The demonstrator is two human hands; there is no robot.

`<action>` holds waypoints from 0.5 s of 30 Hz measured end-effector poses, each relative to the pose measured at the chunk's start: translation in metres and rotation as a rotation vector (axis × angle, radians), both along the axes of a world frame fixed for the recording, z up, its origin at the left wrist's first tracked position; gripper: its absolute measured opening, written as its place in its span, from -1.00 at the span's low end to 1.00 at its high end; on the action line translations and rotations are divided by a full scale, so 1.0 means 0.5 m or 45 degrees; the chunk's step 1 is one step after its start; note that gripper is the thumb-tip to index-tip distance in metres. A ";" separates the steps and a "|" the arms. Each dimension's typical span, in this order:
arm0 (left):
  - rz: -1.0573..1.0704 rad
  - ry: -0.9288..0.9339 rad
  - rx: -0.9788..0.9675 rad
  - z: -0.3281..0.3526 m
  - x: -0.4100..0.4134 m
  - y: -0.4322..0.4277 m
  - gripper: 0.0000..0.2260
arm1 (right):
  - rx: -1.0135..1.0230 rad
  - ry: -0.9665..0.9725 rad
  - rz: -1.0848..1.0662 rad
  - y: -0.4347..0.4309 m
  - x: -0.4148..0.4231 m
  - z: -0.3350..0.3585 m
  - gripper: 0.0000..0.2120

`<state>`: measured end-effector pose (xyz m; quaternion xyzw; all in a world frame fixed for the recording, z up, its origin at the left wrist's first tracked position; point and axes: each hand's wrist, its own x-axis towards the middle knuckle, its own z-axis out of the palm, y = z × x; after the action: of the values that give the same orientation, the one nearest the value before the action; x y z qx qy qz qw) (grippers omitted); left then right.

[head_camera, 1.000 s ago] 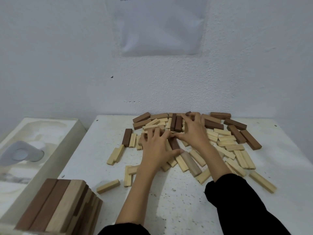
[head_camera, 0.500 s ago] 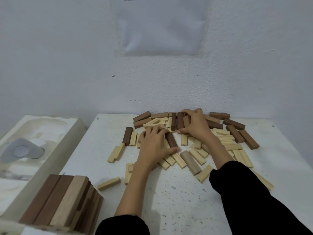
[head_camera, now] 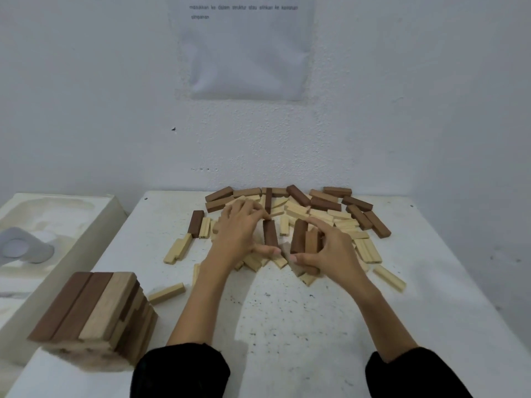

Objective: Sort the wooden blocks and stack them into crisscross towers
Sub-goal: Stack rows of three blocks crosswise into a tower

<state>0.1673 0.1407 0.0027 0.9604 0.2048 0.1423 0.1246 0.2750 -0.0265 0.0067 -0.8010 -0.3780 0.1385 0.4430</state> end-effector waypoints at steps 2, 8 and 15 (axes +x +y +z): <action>-0.072 0.065 0.012 0.007 -0.010 -0.020 -0.32 | -0.021 0.053 0.033 -0.038 -0.028 -0.009 -0.23; -0.317 0.163 0.035 -0.016 -0.081 -0.077 -0.27 | -0.114 0.125 0.150 -0.125 -0.087 -0.027 -0.22; -0.380 0.128 -0.118 -0.051 -0.177 -0.115 -0.24 | -0.113 0.153 0.256 -0.134 -0.137 -0.045 -0.17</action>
<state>0.0790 0.0833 -0.0231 0.9793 0.0722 0.0644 0.1780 0.2065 -0.0937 -0.0157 -0.7682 -0.4226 0.2466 0.4130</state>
